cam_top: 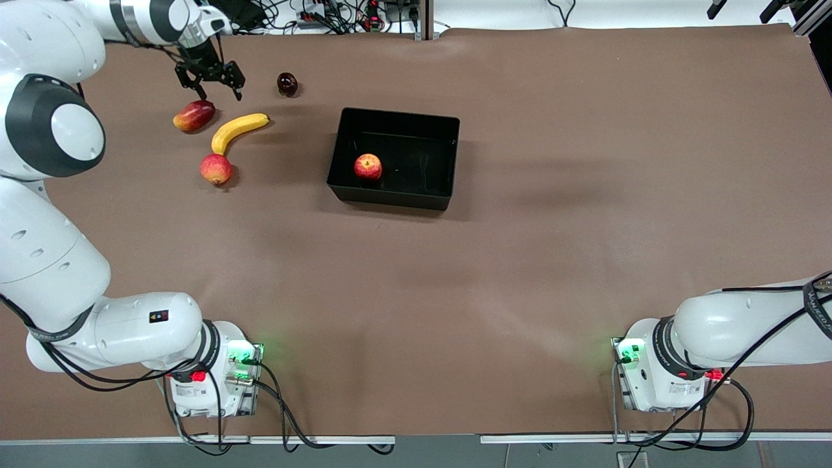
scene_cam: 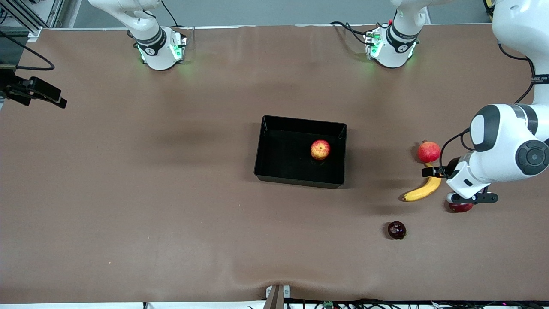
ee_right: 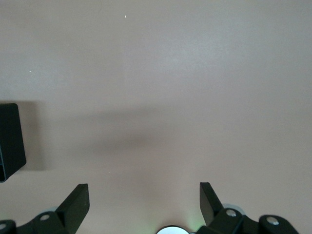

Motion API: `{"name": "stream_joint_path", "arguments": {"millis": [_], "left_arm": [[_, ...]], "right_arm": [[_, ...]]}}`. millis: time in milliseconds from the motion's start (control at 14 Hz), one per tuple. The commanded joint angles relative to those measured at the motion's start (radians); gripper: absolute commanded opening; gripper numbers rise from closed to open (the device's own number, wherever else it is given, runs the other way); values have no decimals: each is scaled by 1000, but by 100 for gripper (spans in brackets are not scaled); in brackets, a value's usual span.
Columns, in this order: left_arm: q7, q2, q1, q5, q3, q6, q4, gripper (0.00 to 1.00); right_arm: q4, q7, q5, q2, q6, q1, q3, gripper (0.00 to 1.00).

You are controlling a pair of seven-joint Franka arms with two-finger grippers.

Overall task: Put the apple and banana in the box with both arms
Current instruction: 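Move the left gripper to the yellow banana and grasp it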

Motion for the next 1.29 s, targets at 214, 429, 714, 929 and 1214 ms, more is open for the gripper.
{"name": "stream_joint_path", "arguments": {"millis": [214, 429, 714, 929, 1214], "left_arm": [[289, 20, 46, 18, -10, 224, -115, 100], [475, 75, 45, 18, -10, 330, -115, 100], [669, 132, 66, 18, -10, 411, -115, 100], [732, 147, 66, 18, -9, 411, -128, 100], [871, 183, 95, 52, -7, 430, -127, 86]], "right_arm": [[7, -8, -10, -3, -2, -3, 2, 100], [7, -8, -10, -3, -2, 0, 2, 100], [7, -8, -7, -2, -1, 0, 2, 100], [7, -8, -7, 0, 9, 3, 2, 100], [7, -8, -12, 9, 25, 12, 2, 100]]}}
